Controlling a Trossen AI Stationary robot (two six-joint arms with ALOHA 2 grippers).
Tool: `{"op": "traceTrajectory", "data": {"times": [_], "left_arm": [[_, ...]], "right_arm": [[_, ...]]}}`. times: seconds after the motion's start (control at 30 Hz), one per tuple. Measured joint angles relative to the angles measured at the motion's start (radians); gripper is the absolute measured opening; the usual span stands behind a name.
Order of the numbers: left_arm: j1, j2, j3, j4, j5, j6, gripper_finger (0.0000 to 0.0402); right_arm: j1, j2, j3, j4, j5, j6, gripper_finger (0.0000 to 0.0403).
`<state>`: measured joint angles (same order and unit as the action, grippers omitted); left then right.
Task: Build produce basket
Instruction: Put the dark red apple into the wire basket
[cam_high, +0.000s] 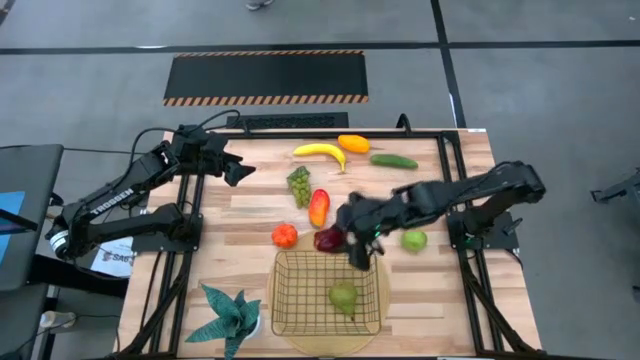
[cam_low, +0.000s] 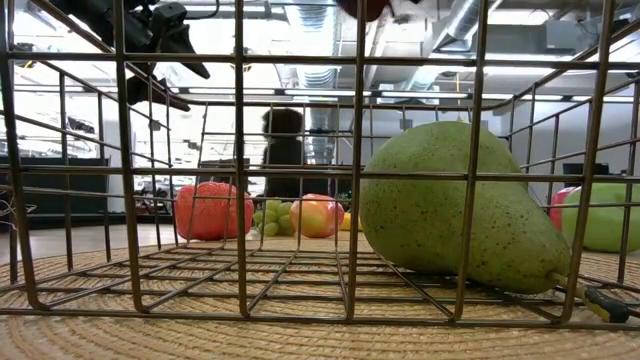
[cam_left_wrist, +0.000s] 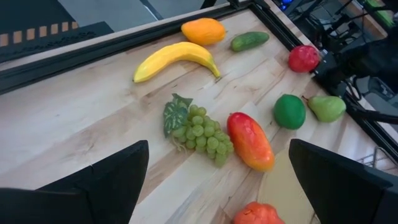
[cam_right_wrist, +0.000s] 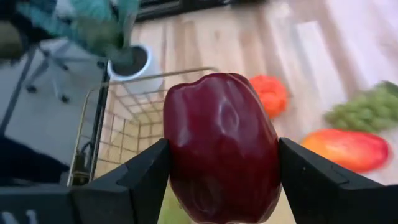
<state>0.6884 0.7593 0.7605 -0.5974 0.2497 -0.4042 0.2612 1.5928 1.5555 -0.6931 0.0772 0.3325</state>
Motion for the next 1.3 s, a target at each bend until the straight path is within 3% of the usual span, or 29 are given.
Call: {"op": "traceTrajectory", "data": {"times": [0.23,0.67,0.9,1.3], "left_arm": [[0.000,0.000,0.000,-0.026,0.009,0.000,0.0374],[0.000,0.000,0.000,-0.027,0.016,0.015,0.0374],[0.000,0.000,0.000,-0.026,0.015,0.016,0.0374],[0.000,0.000,0.000,-0.025,0.012,0.016,0.0374]], "right_arm": [[0.071,0.181,0.114,0.002,-0.001,-0.042,0.0276],[0.155,0.389,0.121,-0.057,0.002,0.024,0.0276],[0.156,0.404,0.119,-0.210,0.083,0.120,0.0276],[0.157,0.391,0.120,-0.357,0.084,0.174,0.0276]]}}
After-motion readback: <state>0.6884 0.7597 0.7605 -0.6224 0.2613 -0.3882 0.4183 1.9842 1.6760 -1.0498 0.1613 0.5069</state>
